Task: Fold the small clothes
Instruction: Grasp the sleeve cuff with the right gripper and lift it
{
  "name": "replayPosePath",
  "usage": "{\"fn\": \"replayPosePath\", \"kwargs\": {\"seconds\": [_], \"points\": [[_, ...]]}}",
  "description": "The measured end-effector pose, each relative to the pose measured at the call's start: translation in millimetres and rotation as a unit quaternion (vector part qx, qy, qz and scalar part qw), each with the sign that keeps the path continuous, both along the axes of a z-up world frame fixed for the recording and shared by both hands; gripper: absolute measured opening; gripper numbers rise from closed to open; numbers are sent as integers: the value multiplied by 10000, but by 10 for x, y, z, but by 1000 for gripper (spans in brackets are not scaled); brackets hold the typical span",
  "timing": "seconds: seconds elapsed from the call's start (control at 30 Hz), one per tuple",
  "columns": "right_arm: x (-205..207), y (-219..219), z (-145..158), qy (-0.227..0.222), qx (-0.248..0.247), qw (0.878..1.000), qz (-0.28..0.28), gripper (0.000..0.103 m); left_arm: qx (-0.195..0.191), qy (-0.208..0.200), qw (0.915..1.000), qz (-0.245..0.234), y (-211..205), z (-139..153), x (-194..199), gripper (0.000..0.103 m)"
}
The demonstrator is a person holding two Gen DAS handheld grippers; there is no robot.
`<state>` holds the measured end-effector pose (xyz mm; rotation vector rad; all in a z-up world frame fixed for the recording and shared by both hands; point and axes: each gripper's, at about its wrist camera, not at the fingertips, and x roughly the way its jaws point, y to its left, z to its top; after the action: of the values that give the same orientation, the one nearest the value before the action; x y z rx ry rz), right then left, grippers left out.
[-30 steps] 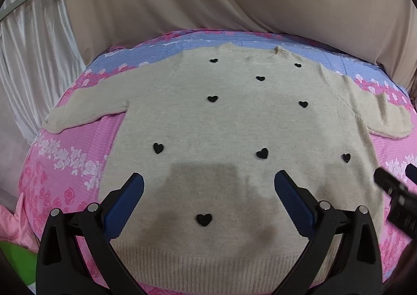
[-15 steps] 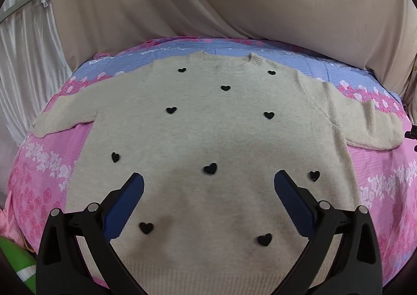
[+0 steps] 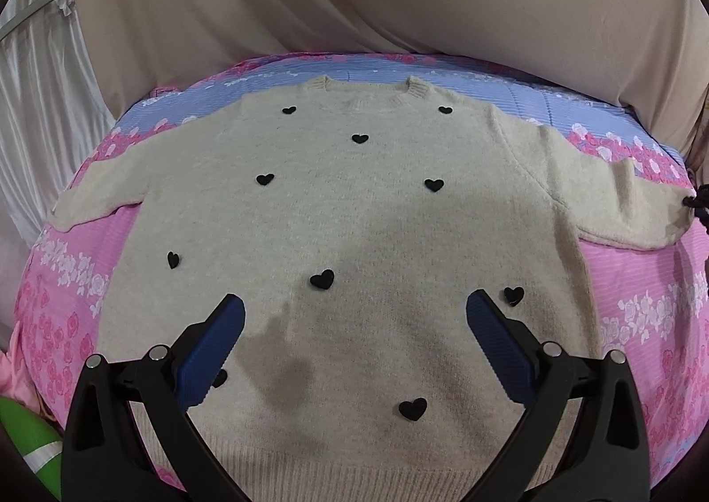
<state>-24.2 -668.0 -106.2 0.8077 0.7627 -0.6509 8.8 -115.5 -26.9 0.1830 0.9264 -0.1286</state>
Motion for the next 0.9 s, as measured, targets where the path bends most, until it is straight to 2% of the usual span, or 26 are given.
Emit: {"fn": "replayPosePath", "kwargs": {"seconds": [0.17,0.33,0.47,0.57,0.63,0.73,0.9], "points": [[-90,239,657,-700,-306,9969,172,11,-146,-78,9999,-31,54,46,70,98],[-26,748,1493,-1467,-778,9840,651,11,-328,-111,9994,39,229,85,144,98],[292,1409,2075,-2003,-993,9641,1433,11,-538,-152,9982,204,471,136,196,98],[690,2021,2319,-2258,-941,9447,2183,11,-823,-163,9958,376,700,194,223,98],[1040,2513,2353,-2302,-883,9302,2720,11,-886,-183,9946,517,866,204,232,98],[1617,3261,2143,-2058,-752,9138,3420,12,-954,-181,9926,723,1108,207,251,98],[2368,4454,1226,-1255,-295,8927,4319,12,-1001,-191,9894,1031,1550,194,294,98]]}}
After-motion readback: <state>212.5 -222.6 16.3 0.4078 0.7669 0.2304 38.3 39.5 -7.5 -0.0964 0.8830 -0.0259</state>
